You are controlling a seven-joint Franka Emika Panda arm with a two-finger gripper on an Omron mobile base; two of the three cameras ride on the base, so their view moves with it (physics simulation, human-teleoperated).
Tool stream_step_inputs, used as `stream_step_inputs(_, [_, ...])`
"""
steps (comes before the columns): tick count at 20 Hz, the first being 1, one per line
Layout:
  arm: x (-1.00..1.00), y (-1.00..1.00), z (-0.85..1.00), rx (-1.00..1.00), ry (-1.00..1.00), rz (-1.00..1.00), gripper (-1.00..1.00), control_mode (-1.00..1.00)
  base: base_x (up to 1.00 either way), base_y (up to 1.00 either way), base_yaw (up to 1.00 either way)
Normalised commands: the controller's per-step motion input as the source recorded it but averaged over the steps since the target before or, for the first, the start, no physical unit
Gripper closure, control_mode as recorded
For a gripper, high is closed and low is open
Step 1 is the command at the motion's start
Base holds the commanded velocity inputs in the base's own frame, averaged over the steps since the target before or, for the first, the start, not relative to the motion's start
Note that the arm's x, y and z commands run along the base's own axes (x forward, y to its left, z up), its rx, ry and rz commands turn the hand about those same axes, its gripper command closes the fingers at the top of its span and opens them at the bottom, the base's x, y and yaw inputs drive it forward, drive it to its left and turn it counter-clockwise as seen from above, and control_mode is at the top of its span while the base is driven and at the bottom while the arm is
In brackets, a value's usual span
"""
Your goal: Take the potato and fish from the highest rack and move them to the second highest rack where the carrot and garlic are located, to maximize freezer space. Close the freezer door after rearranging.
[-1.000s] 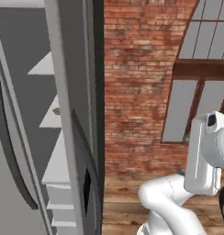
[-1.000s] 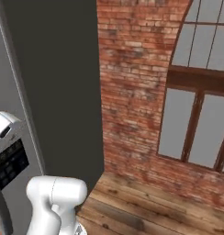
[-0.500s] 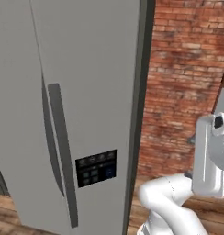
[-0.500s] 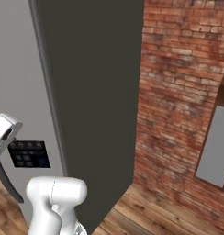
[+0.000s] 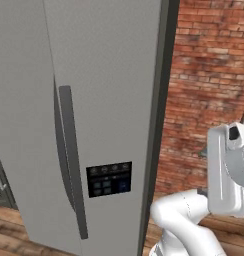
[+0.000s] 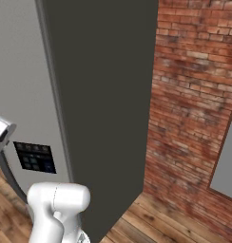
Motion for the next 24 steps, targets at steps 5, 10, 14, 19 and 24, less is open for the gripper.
stream_step_inputs(5, [-0.05, 0.64, 0.00, 0.00, -0.04, 0.03, -1.00, -1.00, 0.00, 0.00, 0.00])
stream_step_inputs(10, [0.52, 0.89, 0.00, -0.07, 0.00, -0.11, -1.00, -1.00, 0.00, 0.00, 0.00])
stream_step_inputs(14, [0.91, 0.24, 0.00, -0.07, 0.00, -0.19, -1.00, -1.00, 0.00, 0.00, 0.00])
stream_step_inputs(19, [1.00, 0.00, -0.09, -0.15, 0.00, -0.15, -1.00, -1.00, 0.00, 0.00, 0.00])
stream_step_inputs(24, [1.00, 0.00, -0.20, -0.07, 0.00, -0.07, -1.00, -1.00, 0.00, 0.00, 0.00])
